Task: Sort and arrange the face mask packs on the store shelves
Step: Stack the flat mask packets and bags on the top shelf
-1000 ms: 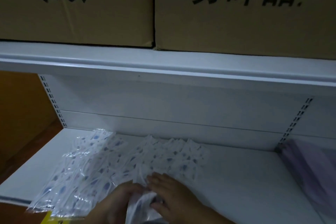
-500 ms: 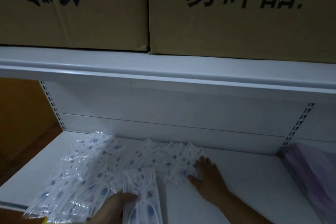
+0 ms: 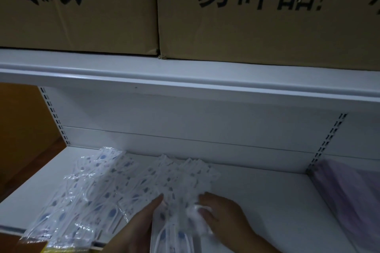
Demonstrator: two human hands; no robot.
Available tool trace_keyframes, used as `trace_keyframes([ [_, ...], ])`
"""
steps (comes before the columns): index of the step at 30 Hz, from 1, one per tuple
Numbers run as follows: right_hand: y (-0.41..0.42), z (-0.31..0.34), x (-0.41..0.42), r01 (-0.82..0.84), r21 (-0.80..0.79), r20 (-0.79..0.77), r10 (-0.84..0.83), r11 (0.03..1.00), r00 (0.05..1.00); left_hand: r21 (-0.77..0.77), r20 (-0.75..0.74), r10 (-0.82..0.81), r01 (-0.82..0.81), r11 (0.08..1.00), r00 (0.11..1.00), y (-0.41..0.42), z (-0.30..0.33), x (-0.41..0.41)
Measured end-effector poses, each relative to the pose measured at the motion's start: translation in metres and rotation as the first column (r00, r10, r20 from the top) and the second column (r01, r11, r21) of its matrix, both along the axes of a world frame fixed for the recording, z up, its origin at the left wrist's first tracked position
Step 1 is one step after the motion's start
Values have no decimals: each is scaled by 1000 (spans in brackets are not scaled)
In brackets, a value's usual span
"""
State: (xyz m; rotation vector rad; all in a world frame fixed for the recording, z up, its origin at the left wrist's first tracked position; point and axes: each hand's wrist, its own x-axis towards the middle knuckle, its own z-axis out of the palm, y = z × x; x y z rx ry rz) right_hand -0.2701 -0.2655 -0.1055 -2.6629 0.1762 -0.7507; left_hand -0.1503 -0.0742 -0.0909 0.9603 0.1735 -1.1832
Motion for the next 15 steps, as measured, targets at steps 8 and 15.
trace_keyframes([
  [8, 40, 0, 20, -87, 112, -6, 88, 990, 996, 172, 240, -42, 0, 985, 970, 11, 4, 4],
  [15, -1, -15, 63, 334, -49, -675, -278, 941, 683, 187, 212, 48, -89, 978, 976, 39, 6, 4],
])
